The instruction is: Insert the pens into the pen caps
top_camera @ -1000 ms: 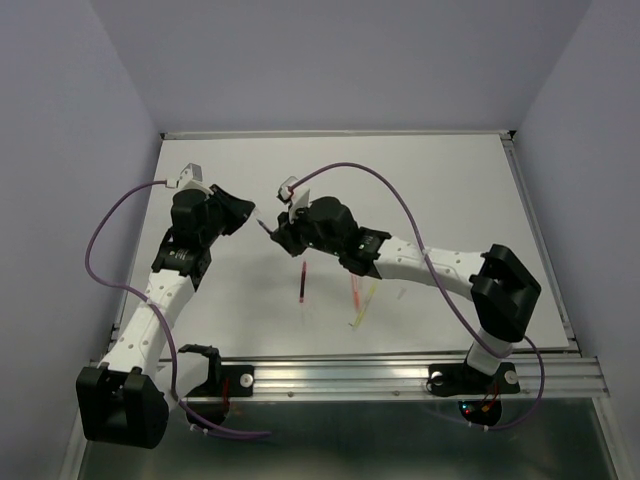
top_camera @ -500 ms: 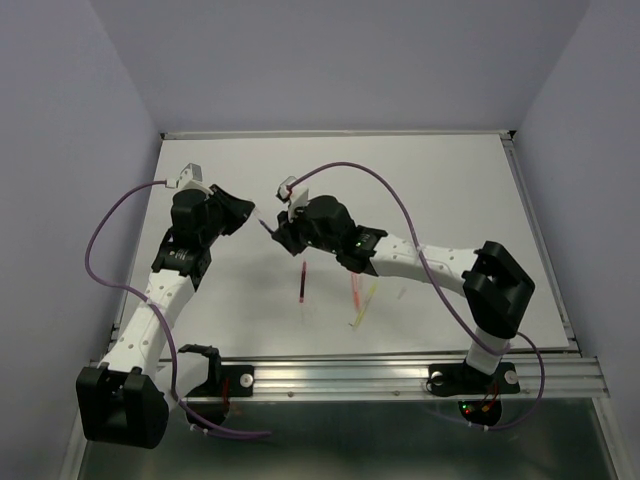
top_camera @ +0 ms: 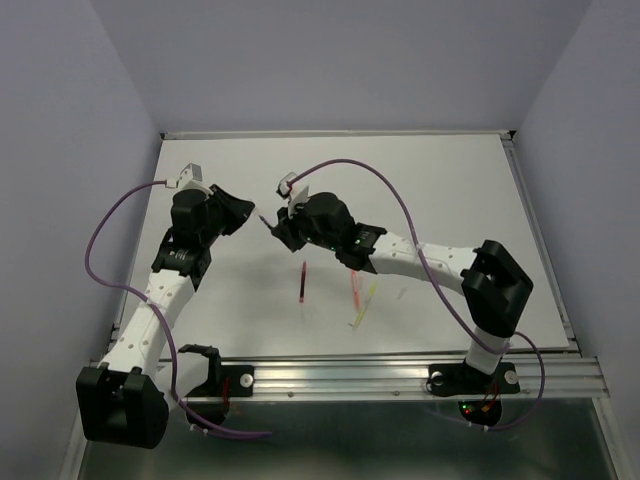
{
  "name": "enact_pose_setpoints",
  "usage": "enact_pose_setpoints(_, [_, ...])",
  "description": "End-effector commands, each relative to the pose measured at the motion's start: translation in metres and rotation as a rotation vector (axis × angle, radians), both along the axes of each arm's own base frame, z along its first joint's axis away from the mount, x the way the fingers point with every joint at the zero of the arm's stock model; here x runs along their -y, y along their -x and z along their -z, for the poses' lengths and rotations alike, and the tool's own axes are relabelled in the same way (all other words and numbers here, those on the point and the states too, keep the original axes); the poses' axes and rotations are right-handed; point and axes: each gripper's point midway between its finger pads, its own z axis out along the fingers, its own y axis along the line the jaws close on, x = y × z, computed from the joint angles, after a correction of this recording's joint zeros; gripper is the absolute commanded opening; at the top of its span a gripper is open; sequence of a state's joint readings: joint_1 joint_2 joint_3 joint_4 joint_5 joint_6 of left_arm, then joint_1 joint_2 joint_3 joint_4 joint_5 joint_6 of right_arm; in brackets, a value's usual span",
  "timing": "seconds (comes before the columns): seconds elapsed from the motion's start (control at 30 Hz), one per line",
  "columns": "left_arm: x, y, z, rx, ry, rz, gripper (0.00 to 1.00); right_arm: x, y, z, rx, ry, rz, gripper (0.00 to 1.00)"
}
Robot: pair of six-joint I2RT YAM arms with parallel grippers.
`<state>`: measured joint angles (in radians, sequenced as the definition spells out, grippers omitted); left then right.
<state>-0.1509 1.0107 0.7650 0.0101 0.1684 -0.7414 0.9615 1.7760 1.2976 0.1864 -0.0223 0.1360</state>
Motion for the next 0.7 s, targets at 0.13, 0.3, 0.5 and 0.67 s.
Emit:
enact_pose_setpoints(0.13, [-0.001, -0.001, -0.012, 0.054, -0.01, -0.007, 0.0, -0.013, -0.013, -0.031, 0.03, -0.084, 0.002, 0.01])
enact_pose_setpoints(0.3, [-0.001, -0.001, -0.01, 0.049, -0.016, -0.002, 0.0, -0.02, -0.016, -0.036, 0.033, -0.105, -0.006, 0.01])
enact_pose_setpoints(0.5, [0.004, 0.0, -0.009, 0.054, -0.012, 0.029, 0.0, -0.021, -0.023, -0.044, 0.057, -0.126, -0.003, 0.01])
enact_pose_setpoints(0.67, [0.013, 0.001, -0.009, 0.065, -0.003, 0.072, 0.0, -0.023, -0.028, -0.049, 0.064, -0.153, -0.003, 0.01])
